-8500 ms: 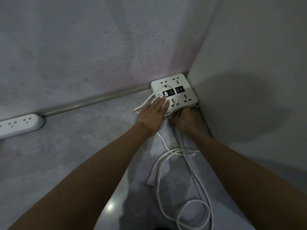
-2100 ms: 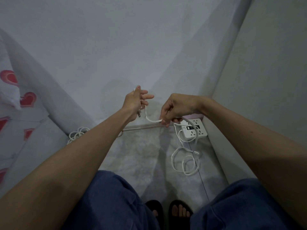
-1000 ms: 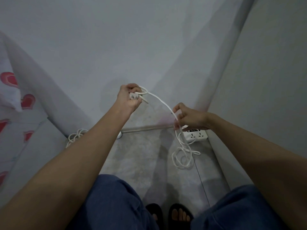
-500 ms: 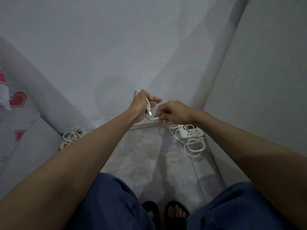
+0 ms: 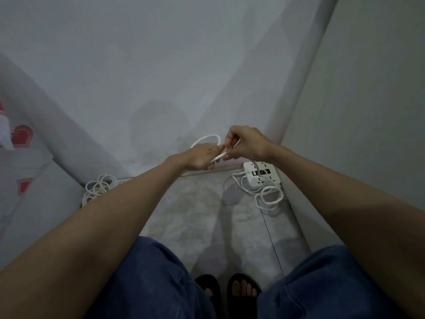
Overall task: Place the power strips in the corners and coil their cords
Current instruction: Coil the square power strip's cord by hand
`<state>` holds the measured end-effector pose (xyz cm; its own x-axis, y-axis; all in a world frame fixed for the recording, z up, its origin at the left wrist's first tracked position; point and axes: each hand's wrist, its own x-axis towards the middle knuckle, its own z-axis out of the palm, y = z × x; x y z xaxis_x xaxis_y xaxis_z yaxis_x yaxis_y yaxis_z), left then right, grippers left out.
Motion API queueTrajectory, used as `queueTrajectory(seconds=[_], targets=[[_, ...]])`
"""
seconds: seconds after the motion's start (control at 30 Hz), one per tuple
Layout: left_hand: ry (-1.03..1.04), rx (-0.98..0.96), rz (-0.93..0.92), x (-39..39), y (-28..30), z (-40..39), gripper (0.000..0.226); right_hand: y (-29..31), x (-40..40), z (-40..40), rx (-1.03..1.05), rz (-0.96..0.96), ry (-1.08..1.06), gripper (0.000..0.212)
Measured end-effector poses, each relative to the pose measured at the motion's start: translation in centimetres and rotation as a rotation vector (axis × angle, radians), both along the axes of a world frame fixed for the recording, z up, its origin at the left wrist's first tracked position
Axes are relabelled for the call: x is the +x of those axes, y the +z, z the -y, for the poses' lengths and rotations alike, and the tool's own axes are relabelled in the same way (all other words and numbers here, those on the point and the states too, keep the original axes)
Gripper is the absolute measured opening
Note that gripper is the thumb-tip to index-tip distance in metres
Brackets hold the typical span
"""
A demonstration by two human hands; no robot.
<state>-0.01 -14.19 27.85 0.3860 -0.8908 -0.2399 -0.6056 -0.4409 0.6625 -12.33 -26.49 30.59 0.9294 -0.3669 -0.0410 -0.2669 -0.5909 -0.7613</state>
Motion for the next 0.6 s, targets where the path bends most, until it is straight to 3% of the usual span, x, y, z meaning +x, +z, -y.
queueTrajectory(seconds=[0.1,0.2,0.33,0.4,0.47,0.6], targets=[[-0.056,0.03,0.059,-0.7,0.4,0.1,0.059,-0.2,-0.3,0.6,-0.048,-0.032,-0.012,0.026],[0.013,0.038,-0.005,-0.5,1.4,0.4,0.067,-1.0,-0.5,1.3,-0.177,-0.093,0.003,0.024],[0.016,-0.001,-0.205,1.0,2.9,-0.7,0.03,-2.2,-1.4,2.9,-0.382,-0.216,-0.015,0.018],[-0.014,0.022,-0.366,1.4,3.7,-1.3,0.021,-2.5,-2.2,3.7,-0.355,-0.244,-0.04,0.015],[-0.023,0.052,-0.569,1.4,4.4,-1.4,0.029,-2.4,-2.5,4.0,-0.307,-0.206,-0.078,0.012],[-0.05,-0.029,-1.201,2.5,5.5,-1.7,0.043,-2.4,-1.7,4.0,-0.301,-0.152,-0.12,0.005]])
